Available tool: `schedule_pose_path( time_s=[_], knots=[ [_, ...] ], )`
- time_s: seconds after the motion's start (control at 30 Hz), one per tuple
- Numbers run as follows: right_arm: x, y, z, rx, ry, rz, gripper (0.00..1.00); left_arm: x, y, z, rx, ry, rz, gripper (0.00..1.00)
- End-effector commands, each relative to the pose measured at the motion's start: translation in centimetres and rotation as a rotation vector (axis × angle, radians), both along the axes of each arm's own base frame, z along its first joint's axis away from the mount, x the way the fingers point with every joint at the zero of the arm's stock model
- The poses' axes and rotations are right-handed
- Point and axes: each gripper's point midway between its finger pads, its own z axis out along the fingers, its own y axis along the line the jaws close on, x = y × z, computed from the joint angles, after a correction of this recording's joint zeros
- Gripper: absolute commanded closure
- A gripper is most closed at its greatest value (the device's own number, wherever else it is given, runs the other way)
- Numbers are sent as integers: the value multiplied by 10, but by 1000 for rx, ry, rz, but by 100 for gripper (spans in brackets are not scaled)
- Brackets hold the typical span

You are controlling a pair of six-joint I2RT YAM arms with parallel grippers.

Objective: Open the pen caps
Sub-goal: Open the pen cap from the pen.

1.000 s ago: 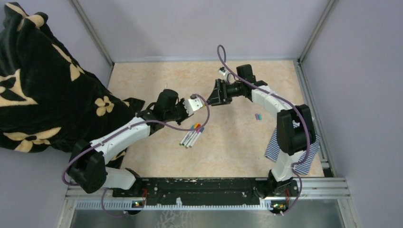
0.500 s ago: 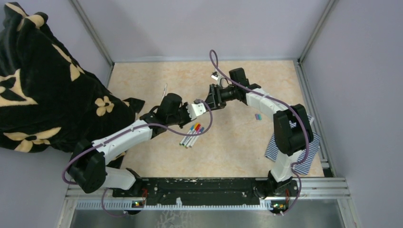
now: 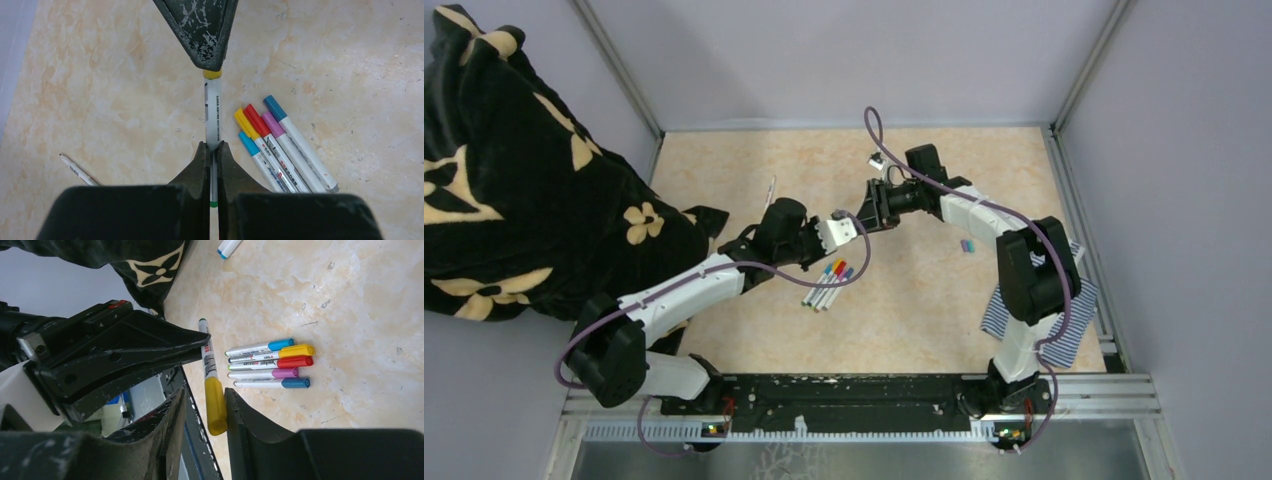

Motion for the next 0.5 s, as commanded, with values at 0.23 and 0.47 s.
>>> schedule_pose_path(
  time_s=[0.23, 0.47],
  knots=[
    [7, 5, -10, -4, -15, 5, 79, -1, -3, 11, -36, -38, -11, 100],
    [7, 4, -10, -4, -19, 11, 100, -2, -3, 11, -37, -35, -16, 93]
  ],
)
